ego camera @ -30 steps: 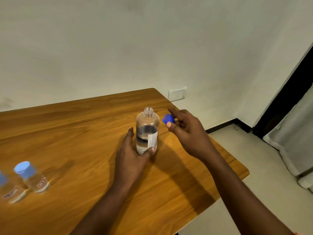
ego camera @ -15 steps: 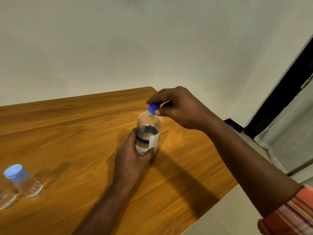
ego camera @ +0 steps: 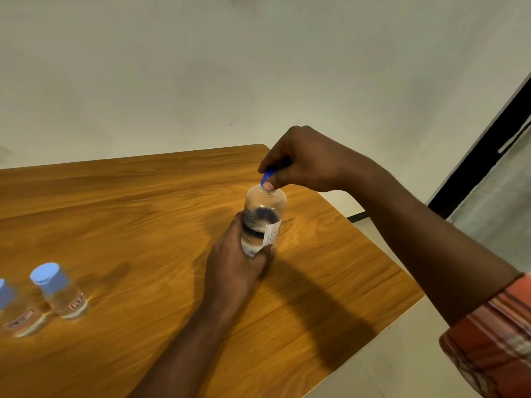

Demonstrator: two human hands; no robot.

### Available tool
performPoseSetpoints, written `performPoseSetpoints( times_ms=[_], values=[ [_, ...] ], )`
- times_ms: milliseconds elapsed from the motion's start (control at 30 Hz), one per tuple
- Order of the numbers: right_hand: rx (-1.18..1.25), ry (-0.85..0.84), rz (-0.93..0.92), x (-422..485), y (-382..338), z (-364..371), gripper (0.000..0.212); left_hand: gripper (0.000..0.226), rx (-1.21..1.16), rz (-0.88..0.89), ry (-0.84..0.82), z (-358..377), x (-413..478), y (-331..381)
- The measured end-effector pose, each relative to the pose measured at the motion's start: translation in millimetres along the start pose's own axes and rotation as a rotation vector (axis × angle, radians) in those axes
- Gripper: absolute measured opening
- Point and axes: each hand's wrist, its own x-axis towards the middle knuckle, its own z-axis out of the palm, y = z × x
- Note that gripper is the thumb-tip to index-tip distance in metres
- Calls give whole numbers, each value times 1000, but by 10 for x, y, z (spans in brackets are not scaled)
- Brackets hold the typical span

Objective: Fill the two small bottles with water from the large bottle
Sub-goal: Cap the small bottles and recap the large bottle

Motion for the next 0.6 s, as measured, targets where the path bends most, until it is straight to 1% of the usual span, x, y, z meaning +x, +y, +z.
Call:
performPoseSetpoints(
  times_ms=[67,133,267,333,367,400,500,600],
  values=[
    [-15,36,24,5,-19,29,32,74,0,2,-1,0,2,-1],
    [-52,69,55,5,-30,67,36,75,4,1,-5,-1,1,-1],
    [-96,66,69,-20,-29,109,56,71,2,10,0,1,-3,-7],
    [-34,51,63,-51,-8,71,68,73,1,4,2,-1,-5,-10],
    [10,44,59,-65,8,38,68,73,3,3,0,0,-3,-16],
    [50,32,51,-78,29,2,65,74,7,2,-2,3,-2,-18],
    [103,-28,0,-92,65,-52,43,74,21,-5,2,11,3,-18],
    [98,-11,-7,-77,54,-3,34,75,30,-15,4,12,2,-20]
  ],
)
